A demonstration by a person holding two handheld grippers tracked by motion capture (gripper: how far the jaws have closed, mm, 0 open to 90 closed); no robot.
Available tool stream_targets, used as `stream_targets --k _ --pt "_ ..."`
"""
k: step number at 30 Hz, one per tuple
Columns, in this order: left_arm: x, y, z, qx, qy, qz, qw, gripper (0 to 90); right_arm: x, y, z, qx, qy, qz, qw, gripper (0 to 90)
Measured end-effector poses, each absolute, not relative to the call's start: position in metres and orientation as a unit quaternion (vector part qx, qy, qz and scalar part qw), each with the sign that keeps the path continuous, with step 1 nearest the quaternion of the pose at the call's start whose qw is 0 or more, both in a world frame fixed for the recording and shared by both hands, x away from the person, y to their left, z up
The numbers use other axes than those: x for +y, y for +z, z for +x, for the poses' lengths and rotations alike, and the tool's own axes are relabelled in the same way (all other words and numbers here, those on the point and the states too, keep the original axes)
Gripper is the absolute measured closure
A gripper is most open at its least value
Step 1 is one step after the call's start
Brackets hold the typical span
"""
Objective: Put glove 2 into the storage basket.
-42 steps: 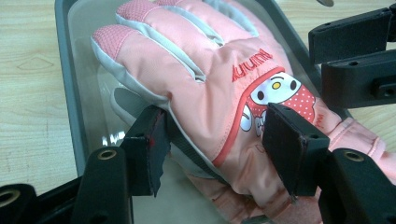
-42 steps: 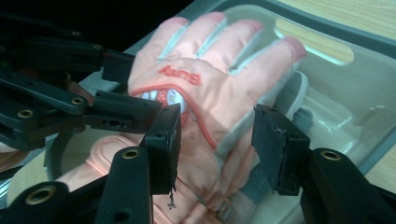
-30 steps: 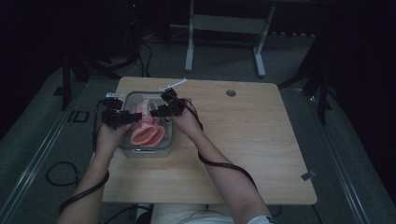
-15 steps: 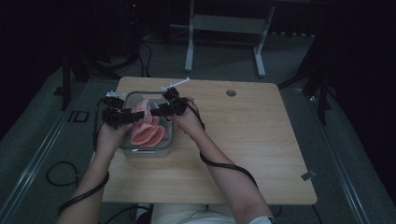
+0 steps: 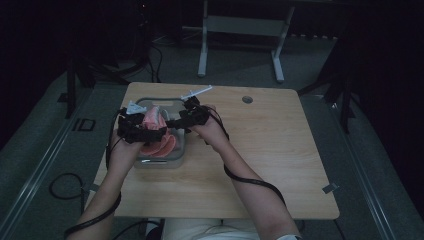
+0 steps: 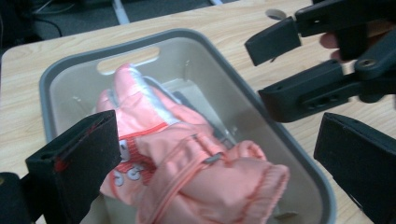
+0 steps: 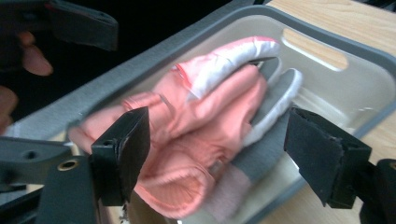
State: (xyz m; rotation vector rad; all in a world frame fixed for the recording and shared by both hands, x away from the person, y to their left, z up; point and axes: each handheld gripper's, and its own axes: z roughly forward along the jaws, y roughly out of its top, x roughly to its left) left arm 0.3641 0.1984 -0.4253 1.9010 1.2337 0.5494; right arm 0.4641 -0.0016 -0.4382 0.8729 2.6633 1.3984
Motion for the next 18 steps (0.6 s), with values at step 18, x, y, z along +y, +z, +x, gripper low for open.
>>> stream_targets --k 18 --pt "0.155 -0.437 0.319 0.427 0.202 0.768 0.433 0.6 -0.044 -0.450 0.446 0.852 0.447 0.270 0.025 18.4"
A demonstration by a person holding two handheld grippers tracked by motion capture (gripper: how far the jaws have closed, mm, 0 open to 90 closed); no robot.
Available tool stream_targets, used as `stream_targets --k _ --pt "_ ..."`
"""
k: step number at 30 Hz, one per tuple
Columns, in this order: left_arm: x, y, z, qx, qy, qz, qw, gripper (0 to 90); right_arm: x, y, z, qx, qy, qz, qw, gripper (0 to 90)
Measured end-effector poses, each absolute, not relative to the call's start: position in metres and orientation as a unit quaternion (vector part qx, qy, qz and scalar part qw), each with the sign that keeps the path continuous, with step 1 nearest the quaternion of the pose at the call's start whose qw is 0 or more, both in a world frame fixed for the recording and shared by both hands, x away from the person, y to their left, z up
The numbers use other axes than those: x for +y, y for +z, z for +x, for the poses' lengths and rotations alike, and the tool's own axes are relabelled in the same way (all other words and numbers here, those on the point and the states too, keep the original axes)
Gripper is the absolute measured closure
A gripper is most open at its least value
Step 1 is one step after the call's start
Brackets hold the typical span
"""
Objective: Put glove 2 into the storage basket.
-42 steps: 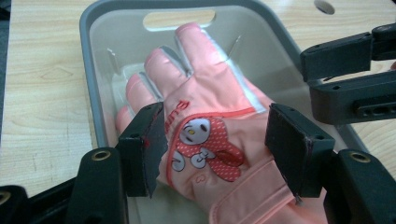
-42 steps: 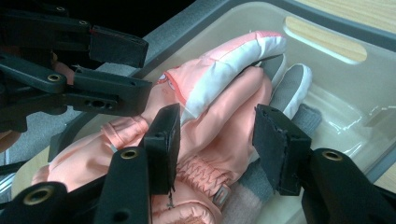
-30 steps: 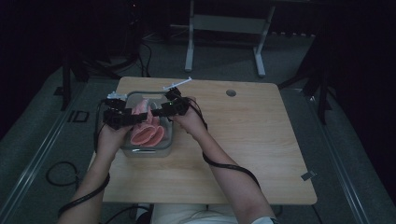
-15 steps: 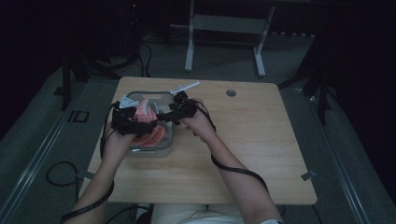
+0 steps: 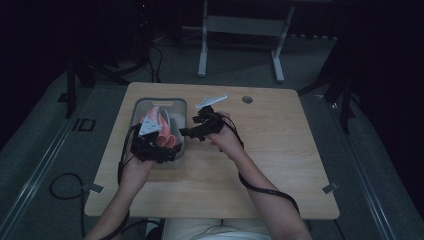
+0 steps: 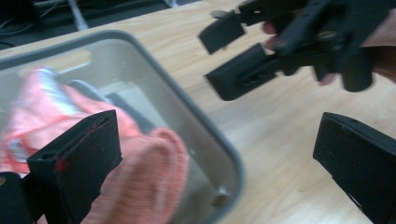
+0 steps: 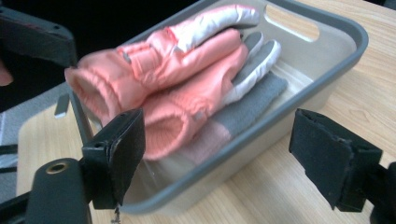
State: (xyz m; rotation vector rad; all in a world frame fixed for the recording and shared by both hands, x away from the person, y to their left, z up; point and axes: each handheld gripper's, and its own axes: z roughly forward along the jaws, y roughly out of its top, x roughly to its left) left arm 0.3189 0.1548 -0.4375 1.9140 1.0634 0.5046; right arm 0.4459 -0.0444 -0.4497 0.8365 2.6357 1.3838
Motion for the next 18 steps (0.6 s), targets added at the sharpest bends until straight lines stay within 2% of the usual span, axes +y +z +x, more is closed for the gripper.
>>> stream_targets --k 13,15,18 --pt "0.131 -0.456 0.284 0.405 0.202 0.767 0.455 0.6 -0.067 -0.476 0.427 0.849 0.445 0.280 0.054 18.1" --pt "0.127 -0.462 0.279 0.402 0.202 0.772 0.450 0.5 -0.069 -0.485 0.425 0.849 0.439 0.290 0.050 21.0" --pt "0.120 -0.473 0.273 0.397 0.194 0.783 0.439 0.5 -0.068 -0.501 0.421 0.850 0.431 0.295 0.070 17.9"
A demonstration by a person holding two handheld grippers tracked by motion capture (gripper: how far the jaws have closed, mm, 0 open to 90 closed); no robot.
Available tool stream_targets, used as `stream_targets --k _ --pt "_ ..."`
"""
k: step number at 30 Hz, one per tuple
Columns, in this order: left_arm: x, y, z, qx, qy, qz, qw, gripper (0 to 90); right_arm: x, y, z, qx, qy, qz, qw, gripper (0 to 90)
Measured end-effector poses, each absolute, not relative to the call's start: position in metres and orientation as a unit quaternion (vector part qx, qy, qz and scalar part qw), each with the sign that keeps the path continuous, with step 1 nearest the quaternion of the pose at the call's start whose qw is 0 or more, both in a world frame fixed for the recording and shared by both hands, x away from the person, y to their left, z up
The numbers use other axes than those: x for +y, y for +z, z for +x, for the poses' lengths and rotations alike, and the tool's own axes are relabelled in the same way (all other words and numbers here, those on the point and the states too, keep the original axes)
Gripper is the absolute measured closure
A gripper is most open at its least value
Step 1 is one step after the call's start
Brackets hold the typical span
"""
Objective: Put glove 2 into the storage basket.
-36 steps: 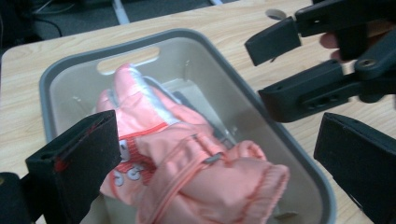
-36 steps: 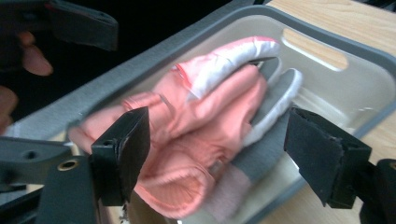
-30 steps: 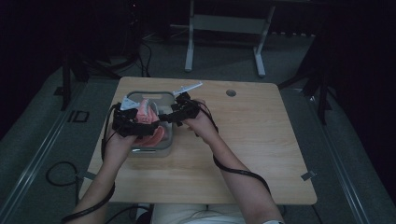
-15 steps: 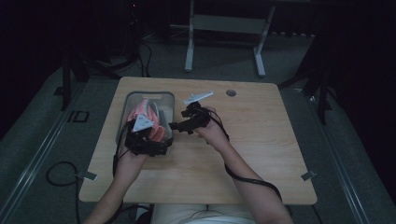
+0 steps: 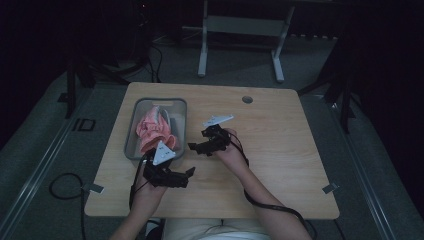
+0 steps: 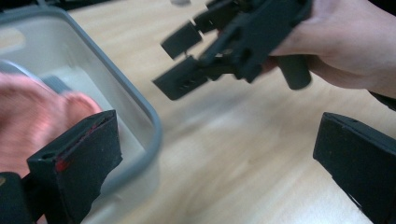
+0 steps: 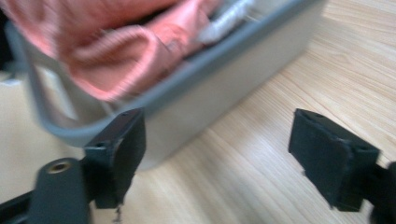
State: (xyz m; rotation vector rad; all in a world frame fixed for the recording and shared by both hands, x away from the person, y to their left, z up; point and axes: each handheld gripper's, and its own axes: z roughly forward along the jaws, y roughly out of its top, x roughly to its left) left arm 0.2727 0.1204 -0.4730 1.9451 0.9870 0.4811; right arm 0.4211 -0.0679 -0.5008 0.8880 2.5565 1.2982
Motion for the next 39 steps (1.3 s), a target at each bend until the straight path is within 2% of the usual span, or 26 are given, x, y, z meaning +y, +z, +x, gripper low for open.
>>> stream_targets --k 2,5,8,11,19,24,39 --pt "0.117 -0.481 0.268 0.396 0.193 0.784 0.437 0.5 -0.068 -0.510 0.420 0.846 0.431 0.302 0.084 17.3" --pt "0.116 -0.495 0.265 0.399 0.180 0.786 0.436 0.5 -0.066 -0.522 0.420 0.848 0.421 0.312 0.081 17.3" --pt "0.119 -0.512 0.264 0.397 0.150 0.779 0.460 0.5 -0.064 -0.529 0.419 0.847 0.419 0.315 0.084 15.7" --pt "0.122 -0.527 0.264 0.405 0.145 0.783 0.448 0.5 -0.062 -0.534 0.418 0.847 0.413 0.318 0.109 13.9" --pt "0.132 -0.546 0.262 0.437 0.184 0.775 0.418 0.5 -0.063 -0.541 0.415 0.804 0.416 0.384 0.181 15.3" --pt "0.134 -0.550 0.263 0.447 0.207 0.774 0.399 0.6 -0.066 -0.545 0.415 0.783 0.424 0.412 0.193 14.9" --pt "0.132 -0.558 0.263 0.456 0.207 0.777 0.383 0.5 -0.064 -0.552 0.411 0.770 0.422 0.431 0.208 14.2"
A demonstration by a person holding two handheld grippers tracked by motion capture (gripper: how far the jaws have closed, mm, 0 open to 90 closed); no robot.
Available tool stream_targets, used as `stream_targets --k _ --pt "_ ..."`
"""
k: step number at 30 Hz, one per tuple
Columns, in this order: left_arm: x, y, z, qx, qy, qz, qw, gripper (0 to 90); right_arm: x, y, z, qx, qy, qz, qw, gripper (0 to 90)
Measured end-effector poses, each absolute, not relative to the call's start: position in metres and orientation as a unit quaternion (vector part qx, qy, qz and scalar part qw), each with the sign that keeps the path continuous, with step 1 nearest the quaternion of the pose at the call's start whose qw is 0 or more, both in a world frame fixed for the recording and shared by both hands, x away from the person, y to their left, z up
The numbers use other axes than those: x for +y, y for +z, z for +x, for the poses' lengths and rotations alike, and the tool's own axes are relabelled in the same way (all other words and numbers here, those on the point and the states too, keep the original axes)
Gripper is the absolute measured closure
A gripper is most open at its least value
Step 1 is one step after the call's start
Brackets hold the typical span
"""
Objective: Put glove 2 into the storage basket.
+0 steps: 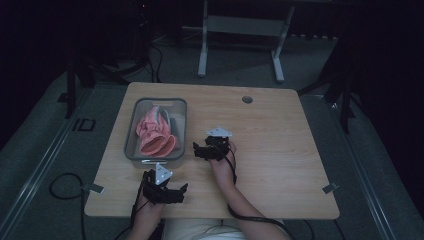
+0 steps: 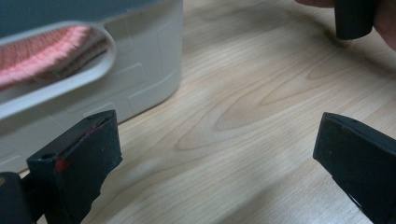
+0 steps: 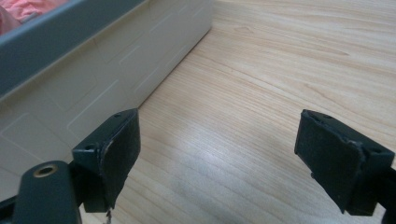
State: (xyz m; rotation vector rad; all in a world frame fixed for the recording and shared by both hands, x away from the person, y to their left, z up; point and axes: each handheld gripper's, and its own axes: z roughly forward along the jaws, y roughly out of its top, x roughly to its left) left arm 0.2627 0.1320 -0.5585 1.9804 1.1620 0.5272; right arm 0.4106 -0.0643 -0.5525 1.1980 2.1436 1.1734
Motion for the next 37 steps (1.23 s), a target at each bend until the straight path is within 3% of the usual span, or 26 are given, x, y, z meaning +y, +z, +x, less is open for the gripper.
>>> stream_targets --k 37 --pt "0.133 -0.558 0.260 0.451 0.218 0.774 0.387 0.5 -0.075 -0.562 0.409 0.756 0.417 0.449 0.231 13.9"
